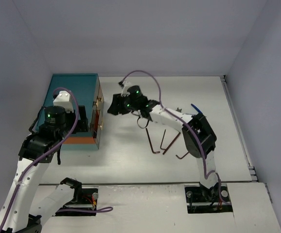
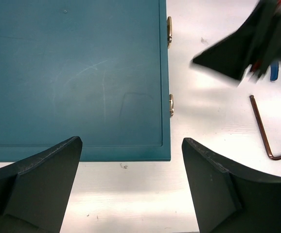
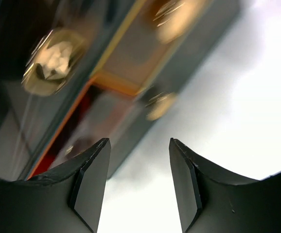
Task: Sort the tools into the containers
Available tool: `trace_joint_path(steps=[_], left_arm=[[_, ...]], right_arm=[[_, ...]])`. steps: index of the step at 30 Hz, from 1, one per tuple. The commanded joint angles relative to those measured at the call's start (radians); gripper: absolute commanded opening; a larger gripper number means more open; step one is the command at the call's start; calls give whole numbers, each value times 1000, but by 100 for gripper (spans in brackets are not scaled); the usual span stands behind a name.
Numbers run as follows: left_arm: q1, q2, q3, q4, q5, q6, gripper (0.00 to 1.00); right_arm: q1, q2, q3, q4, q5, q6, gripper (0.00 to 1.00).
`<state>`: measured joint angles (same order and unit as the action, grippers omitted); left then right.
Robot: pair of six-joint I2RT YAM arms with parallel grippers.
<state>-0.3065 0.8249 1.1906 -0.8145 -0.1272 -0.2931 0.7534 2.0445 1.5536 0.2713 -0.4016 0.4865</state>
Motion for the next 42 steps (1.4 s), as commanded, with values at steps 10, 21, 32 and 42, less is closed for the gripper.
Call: trace_joint_path(steps=[10,21,32,42], left_arm=[[3,-7,56,3,-41,40,81],[4,7,62,4,-50,47,81],[3,-18,54,1,-37,48,81],[3,-45,64,-9,-50,52,81]], right_arm=[[-56,27,108,92,-119,61,49],[75,86,100,108,-99,66,49],[121,103,117,161,-86,71,49],[33,-14,44,161,-61,58,49]])
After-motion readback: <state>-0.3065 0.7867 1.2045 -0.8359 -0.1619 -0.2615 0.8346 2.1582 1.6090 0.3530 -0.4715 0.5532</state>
